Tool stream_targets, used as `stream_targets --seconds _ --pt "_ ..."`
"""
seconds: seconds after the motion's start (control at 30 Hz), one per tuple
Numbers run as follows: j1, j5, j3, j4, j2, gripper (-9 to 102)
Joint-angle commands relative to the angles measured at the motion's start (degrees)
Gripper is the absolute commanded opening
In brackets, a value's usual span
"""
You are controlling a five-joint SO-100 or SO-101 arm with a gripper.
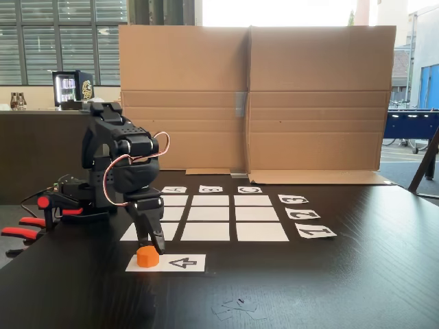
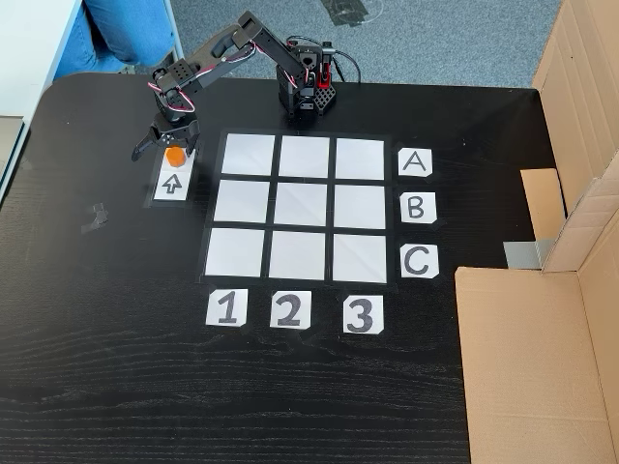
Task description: Pick up the round, orange token and place it in the grid on square B1.
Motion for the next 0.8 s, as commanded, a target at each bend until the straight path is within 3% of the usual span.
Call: stream_targets --seconds 0.0,0.07,0.13,0.17,0.77 --pt "-0.8 0.5 -2.2 -0.5 0.1 57" --pt "-0.8 0.6 -2.2 -1.0 -0.1 48" --pt "-0.7 0.4 -2.2 -1.6 -0.1 20" --pt "-0.7 -0.1 -2.2 -1.8 -0.1 18" --pt "0.7 -3.1 -1.5 -3.3 0.9 -1"
